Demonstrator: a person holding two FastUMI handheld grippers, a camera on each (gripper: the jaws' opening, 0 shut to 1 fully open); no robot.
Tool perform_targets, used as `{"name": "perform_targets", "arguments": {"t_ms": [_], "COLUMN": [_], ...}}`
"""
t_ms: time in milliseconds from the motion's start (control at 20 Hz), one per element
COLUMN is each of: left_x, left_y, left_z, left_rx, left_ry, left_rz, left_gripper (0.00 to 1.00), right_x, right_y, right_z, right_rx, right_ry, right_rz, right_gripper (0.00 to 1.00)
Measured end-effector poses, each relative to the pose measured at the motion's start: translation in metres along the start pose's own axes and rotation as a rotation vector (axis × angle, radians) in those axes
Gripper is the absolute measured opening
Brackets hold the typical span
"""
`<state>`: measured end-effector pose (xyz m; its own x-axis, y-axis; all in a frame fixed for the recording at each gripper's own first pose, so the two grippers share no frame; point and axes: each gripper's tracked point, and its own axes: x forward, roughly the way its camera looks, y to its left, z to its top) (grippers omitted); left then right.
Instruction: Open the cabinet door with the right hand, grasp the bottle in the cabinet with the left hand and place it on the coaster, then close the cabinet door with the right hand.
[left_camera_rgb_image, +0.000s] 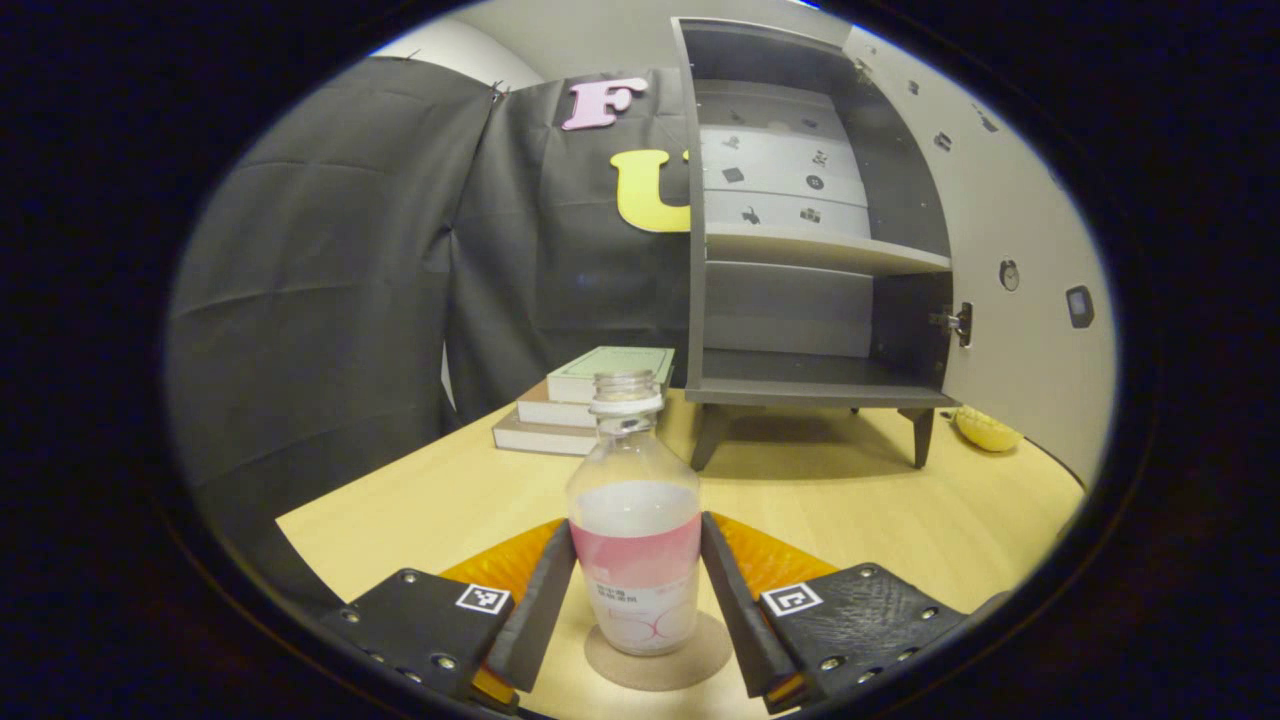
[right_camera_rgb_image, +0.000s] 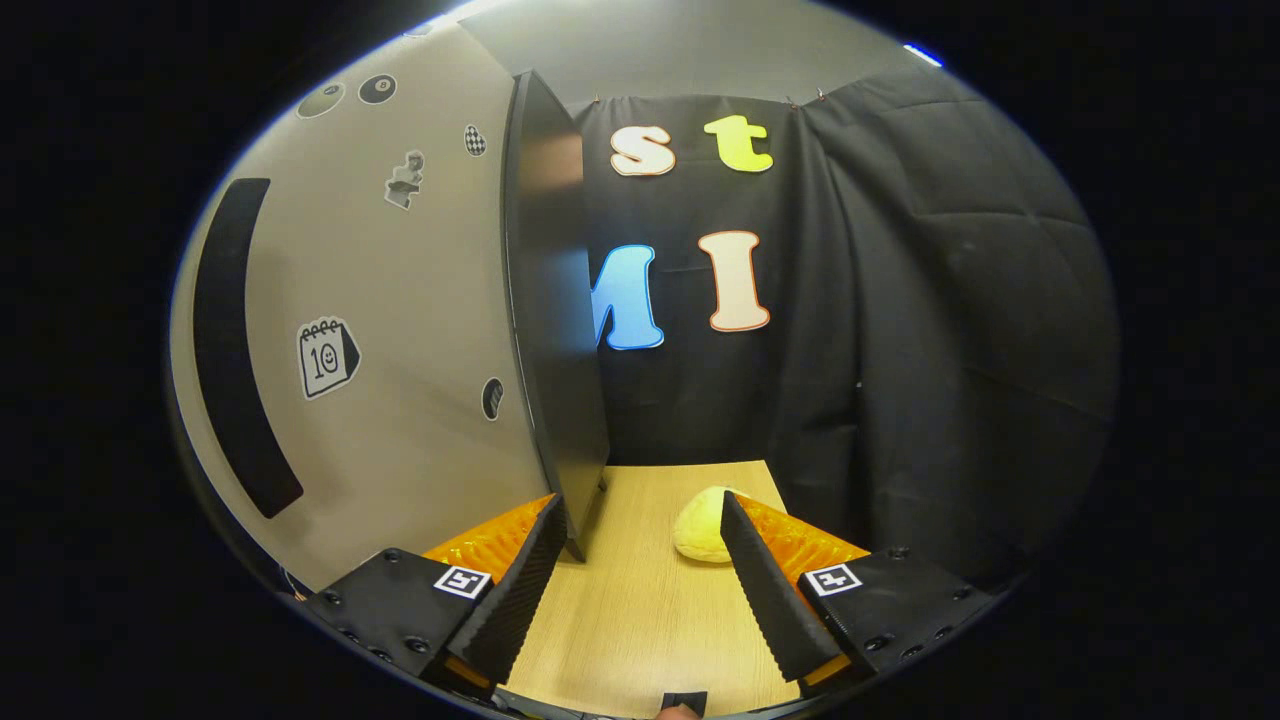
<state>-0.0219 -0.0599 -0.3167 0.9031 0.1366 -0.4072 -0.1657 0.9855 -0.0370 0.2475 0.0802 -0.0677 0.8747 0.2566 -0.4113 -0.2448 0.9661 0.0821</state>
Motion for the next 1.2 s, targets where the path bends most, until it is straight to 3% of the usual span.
{"name": "perform_targets", "arguments": {"t_ms": [400,550,650,1200], "left_x": [-0.017,-0.018,-0.023,-0.047], "left_y": [-0.001,-0.004,0.000,0.003], "left_z": [-0.005,0.004,0.016,0.159], "left_rx": [0.030,0.011,-0.007,0.011], "left_ry": [0.035,0.043,0.039,-0.097], "left_rz": [0.021,0.011,0.023,0.002], "left_gripper": [0.73,0.86,0.83,0.81], "right_x": [0.009,0.013,0.016,0.017], "right_y": [0.002,0.002,0.003,0.044], "right_z": [-0.001,0.001,0.004,0.045], "right_rx": [0.013,0.017,0.024,0.016], "right_ry": [-0.005,-0.009,-0.015,-0.067], "right_rz": [0.018,0.027,0.034,0.129], "right_gripper": [0.98,0.98,0.98,0.98]}}
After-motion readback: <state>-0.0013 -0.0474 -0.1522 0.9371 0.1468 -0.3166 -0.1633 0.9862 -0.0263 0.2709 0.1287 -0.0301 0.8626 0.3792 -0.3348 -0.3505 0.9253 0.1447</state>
